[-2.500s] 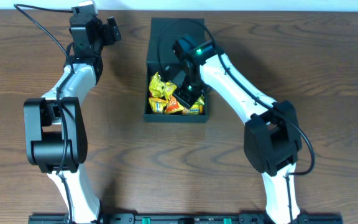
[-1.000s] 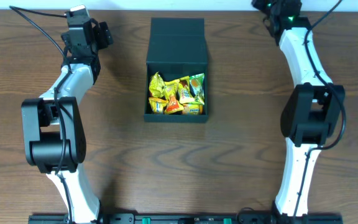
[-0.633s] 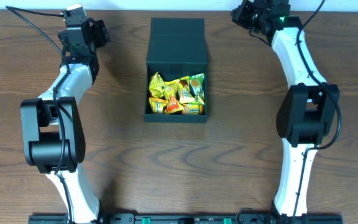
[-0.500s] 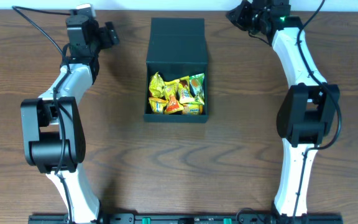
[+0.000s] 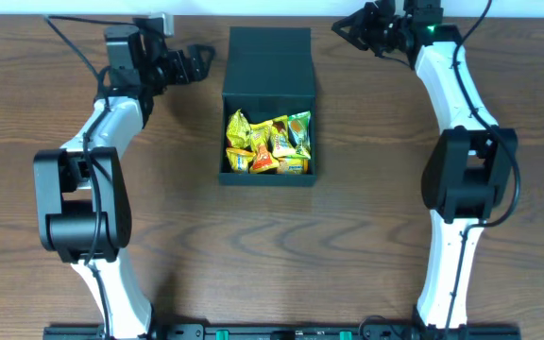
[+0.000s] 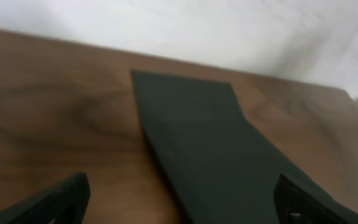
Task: Pack container
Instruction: 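Position both grippers at the sides of the upright black lid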
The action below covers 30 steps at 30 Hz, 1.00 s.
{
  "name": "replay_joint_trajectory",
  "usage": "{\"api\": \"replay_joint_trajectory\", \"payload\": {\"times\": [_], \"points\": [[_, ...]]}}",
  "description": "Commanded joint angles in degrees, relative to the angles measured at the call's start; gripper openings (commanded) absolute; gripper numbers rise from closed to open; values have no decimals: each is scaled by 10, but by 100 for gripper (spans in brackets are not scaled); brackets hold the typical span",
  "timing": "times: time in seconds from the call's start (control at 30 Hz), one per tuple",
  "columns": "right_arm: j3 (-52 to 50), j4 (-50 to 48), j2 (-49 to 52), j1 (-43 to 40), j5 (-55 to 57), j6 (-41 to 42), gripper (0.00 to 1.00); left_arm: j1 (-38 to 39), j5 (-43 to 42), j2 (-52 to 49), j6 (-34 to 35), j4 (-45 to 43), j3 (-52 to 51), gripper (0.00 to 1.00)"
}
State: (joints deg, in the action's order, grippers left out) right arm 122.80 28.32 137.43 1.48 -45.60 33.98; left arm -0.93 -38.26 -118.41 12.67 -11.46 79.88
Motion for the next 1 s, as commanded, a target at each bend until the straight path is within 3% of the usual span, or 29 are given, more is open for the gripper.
{"api": "replay_joint_trajectory", "payload": {"times": [0.0,0.03,0.13,0.2,0.23,0.27,0.3,0.47,0.63,0.8,0.97], "points": [[0,21,-2,-24,-14,-52,2,23,7,-4,6,6,9,37],[0,36,-2,-31,-14,-70,2,31,36,-4,7,9,9,6],[0,65,3,-43,-14,-92,2,38,132,-4,31,10,9,5],[0,71,12,-47,-14,-99,1,37,219,-4,104,35,9,6],[0,76,14,-45,-14,-113,2,37,208,-4,138,67,9,15],[0,78,14,-43,-13,-123,2,39,202,-4,156,89,9,15],[0,79,14,-40,-14,-137,1,42,202,-4,169,106,9,6],[0,81,19,-27,-11,-169,2,47,217,-4,131,101,9,6],[0,70,51,-19,-17,-158,1,22,133,-4,131,92,12,6],[0,27,79,-20,-66,-128,2,9,116,-5,130,93,29,5],[0,21,89,-18,-78,-117,2,9,64,-63,119,125,117,5]]}}
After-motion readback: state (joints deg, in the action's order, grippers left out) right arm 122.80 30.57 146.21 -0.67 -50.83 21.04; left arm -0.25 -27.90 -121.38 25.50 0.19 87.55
